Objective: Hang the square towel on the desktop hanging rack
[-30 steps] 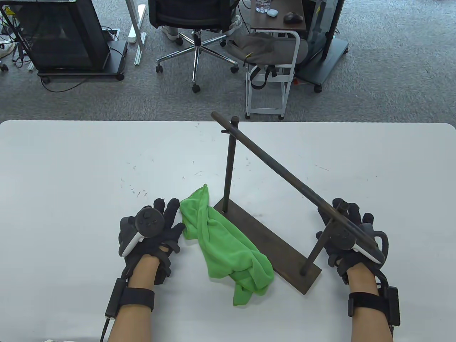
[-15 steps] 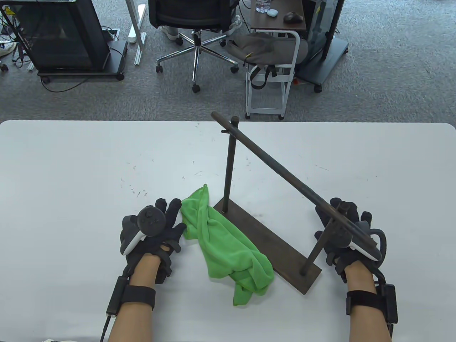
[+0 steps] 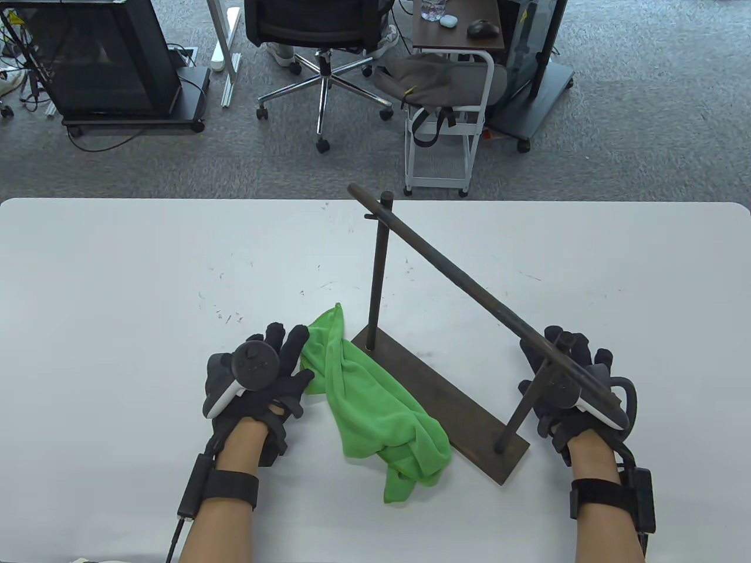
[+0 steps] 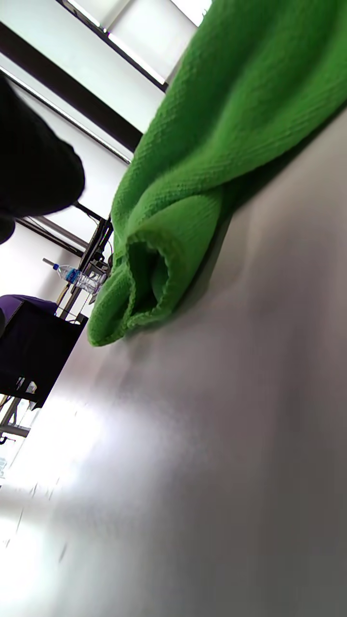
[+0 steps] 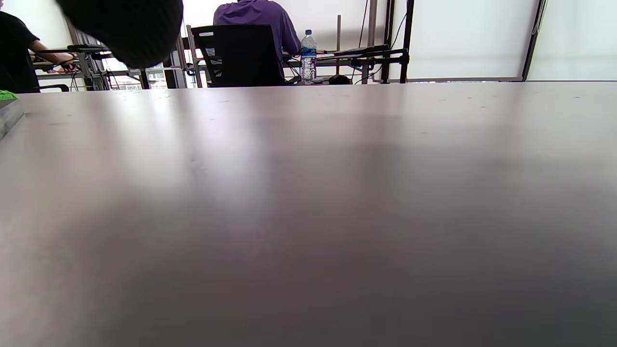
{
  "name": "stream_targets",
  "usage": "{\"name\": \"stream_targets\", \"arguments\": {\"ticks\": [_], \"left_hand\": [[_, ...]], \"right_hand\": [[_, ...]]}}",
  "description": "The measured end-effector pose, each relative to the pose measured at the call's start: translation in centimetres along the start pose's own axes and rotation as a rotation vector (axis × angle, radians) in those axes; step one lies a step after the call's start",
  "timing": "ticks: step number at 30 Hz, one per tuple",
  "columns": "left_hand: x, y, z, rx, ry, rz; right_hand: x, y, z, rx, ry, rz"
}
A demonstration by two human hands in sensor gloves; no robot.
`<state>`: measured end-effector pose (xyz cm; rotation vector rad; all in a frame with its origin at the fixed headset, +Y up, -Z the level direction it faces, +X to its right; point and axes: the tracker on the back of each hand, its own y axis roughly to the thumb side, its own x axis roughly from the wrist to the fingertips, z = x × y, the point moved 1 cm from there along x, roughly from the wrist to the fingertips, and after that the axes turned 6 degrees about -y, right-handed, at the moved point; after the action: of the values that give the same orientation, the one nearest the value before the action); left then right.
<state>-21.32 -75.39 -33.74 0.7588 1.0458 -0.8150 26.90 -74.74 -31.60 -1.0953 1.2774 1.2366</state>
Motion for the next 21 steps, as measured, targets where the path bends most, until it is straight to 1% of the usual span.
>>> {"name": "stream_targets", "arguments": {"ticks": [4,7,11,15,21], "left_hand": [[0.5,1.5,0.7,-0.006,-0.078,0.104],[0.9,3.0,1.5,0.039,-0.164,0.181],[1.3,4.5,2.6,0.120,-0.246,0.231],[1.5,5.2,3.2,0.202,-0.272,0.220],[1.6,4.8,3.6,0.254,-0.311,0.176]], "right_hand": [[0.0,0.0,0.0,0.001,0.000,-0.001],[0.0,0.0,0.0,-0.002,0.003,0.000],[0.0,-0.1,-0.1,0.004,0.002,0.000],[0.0,-0.1,0.0,0.011,0.000,-0.002],[0.1,-0.1,-0.1,0.017,0.001,0.000]]}}
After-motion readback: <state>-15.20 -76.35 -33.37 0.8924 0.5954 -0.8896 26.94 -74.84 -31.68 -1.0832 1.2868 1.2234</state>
